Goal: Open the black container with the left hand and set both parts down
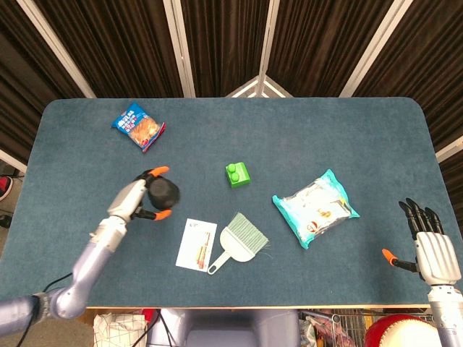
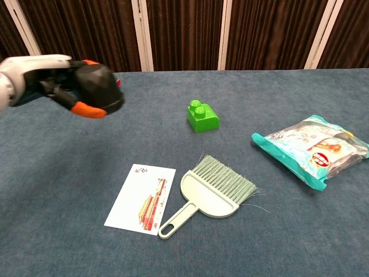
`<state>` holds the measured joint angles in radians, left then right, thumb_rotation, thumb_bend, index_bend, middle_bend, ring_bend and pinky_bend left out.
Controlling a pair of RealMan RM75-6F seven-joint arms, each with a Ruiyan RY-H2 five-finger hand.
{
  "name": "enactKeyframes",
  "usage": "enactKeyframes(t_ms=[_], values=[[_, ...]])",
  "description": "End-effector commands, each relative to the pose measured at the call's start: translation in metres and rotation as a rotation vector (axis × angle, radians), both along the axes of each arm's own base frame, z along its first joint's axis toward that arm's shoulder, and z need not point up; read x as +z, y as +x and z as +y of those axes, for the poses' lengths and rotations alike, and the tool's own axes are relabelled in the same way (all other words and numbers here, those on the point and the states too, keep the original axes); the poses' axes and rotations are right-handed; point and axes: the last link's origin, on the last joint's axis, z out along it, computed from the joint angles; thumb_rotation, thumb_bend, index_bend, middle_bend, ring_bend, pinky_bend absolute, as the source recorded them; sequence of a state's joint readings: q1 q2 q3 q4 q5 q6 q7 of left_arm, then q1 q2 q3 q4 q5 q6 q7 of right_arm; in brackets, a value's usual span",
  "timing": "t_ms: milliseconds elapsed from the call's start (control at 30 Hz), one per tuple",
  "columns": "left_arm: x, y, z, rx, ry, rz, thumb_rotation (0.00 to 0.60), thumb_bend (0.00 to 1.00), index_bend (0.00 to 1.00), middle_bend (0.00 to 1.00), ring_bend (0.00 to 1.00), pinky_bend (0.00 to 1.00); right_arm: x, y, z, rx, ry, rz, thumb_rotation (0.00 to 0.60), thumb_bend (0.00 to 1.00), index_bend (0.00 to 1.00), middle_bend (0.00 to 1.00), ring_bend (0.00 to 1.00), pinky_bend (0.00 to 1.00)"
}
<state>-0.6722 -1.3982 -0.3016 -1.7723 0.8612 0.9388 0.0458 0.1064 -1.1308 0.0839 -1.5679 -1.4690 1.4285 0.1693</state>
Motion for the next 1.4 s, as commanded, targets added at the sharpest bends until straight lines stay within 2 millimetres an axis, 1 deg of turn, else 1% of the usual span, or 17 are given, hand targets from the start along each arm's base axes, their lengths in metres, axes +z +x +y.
enactKeyframes(t_ms=[33, 133, 233, 333, 400, 500, 533, 600, 733, 800, 867, 933, 1000, 1200, 1300, 1367, 1400], values=[[0.007, 0.025, 0.001, -0.052, 0.033, -0.036, 0.600, 0.57, 0.14, 0.42, 0.00, 0.00, 0.001, -0.001, 0.000, -0.002, -0.003, 0.000, 0.600, 0.21, 0.00, 0.03, 0.11, 0.04], [0.026, 0.051, -0.004, -0.108, 0.072, -0.089, 0.600, 0.57, 0.13, 0.41, 0.00, 0.00, 0.002, -0.002, -0.001, -0.003, -0.006, -0.002, 0.600, 0.21, 0.00, 0.03, 0.11, 0.04], [0.052, 0.069, -0.013, -0.132, 0.089, -0.154, 0.600, 0.57, 0.13, 0.42, 0.00, 0.00, 0.003, -0.002, -0.001, 0.000, -0.006, -0.002, 0.600, 0.21, 0.00, 0.03, 0.11, 0.04], [0.071, 0.069, -0.020, -0.134, 0.122, -0.157, 0.600, 0.57, 0.13, 0.42, 0.00, 0.00, 0.002, -0.001, -0.001, 0.004, -0.006, -0.001, 0.600, 0.21, 0.00, 0.03, 0.11, 0.04], [0.075, 0.059, -0.025, -0.115, 0.125, -0.124, 0.600, 0.57, 0.13, 0.42, 0.00, 0.00, 0.002, 0.000, -0.001, 0.003, -0.006, -0.002, 0.600, 0.21, 0.00, 0.03, 0.11, 0.04], [0.062, 0.031, -0.034, -0.075, 0.086, -0.046, 0.600, 0.57, 0.13, 0.42, 0.00, 0.00, 0.002, 0.000, -0.002, 0.006, -0.008, -0.005, 0.600, 0.21, 0.00, 0.03, 0.11, 0.04], [0.051, 0.015, -0.036, -0.046, 0.055, -0.013, 0.600, 0.57, 0.13, 0.42, 0.00, 0.00, 0.002, 0.001, -0.002, 0.009, -0.008, -0.005, 0.600, 0.21, 0.00, 0.03, 0.11, 0.04], [0.032, -0.004, -0.035, -0.002, 0.018, 0.006, 0.600, 0.57, 0.13, 0.42, 0.00, 0.00, 0.002, 0.002, -0.002, 0.012, -0.007, -0.004, 0.600, 0.21, 0.00, 0.03, 0.11, 0.04], [-0.008, -0.034, -0.026, 0.062, -0.058, 0.038, 0.600, 0.57, 0.13, 0.41, 0.00, 0.00, 0.002, 0.003, 0.003, 0.016, -0.009, -0.002, 0.600, 0.21, 0.00, 0.03, 0.11, 0.04], [-0.018, -0.037, -0.021, 0.063, -0.070, 0.044, 0.600, 0.57, 0.13, 0.41, 0.00, 0.00, 0.001, 0.003, 0.004, 0.013, -0.010, 0.000, 0.600, 0.21, 0.00, 0.03, 0.11, 0.04], [-0.018, -0.031, -0.016, 0.051, -0.057, 0.031, 0.600, 0.57, 0.13, 0.41, 0.00, 0.00, 0.001, 0.002, 0.004, 0.009, -0.007, 0.001, 0.600, 0.21, 0.00, 0.03, 0.11, 0.04], [-0.006, -0.015, -0.011, 0.013, -0.011, -0.007, 0.600, 0.57, 0.13, 0.41, 0.00, 0.00, 0.000, 0.001, 0.004, 0.004, -0.005, 0.004, 0.600, 0.21, 0.00, 0.03, 0.11, 0.04], [0.024, 0.010, -0.011, -0.054, 0.066, -0.055, 0.600, 0.57, 0.13, 0.41, 0.00, 0.00, 0.000, 0.000, 0.005, 0.001, -0.004, 0.004, 0.600, 0.21, 0.00, 0.03, 0.11, 0.04], [0.100, 0.061, -0.035, -0.176, 0.203, -0.140, 0.600, 0.57, 0.13, 0.41, 0.00, 0.00, -0.001, 0.003, 0.008, 0.013, -0.004, 0.004, 0.600, 0.21, 0.00, 0.03, 0.11, 0.04], [0.116, 0.067, -0.045, -0.179, 0.221, -0.165, 0.600, 0.57, 0.13, 0.42, 0.00, 0.00, 0.000, 0.004, 0.006, 0.019, -0.005, 0.003, 0.600, 0.21, 0.00, 0.03, 0.11, 0.04], [0.114, 0.059, -0.047, -0.160, 0.208, -0.140, 0.600, 0.57, 0.13, 0.42, 0.00, 0.00, 0.000, 0.005, 0.005, 0.022, -0.004, 0.003, 0.600, 0.21, 0.00, 0.03, 0.11, 0.04], [0.106, 0.050, -0.047, -0.146, 0.187, -0.096, 0.600, 0.57, 0.13, 0.42, 0.00, 0.00, 0.000, 0.005, 0.005, 0.020, -0.002, 0.002, 0.600, 0.21, 0.00, 0.03, 0.11, 0.04]])
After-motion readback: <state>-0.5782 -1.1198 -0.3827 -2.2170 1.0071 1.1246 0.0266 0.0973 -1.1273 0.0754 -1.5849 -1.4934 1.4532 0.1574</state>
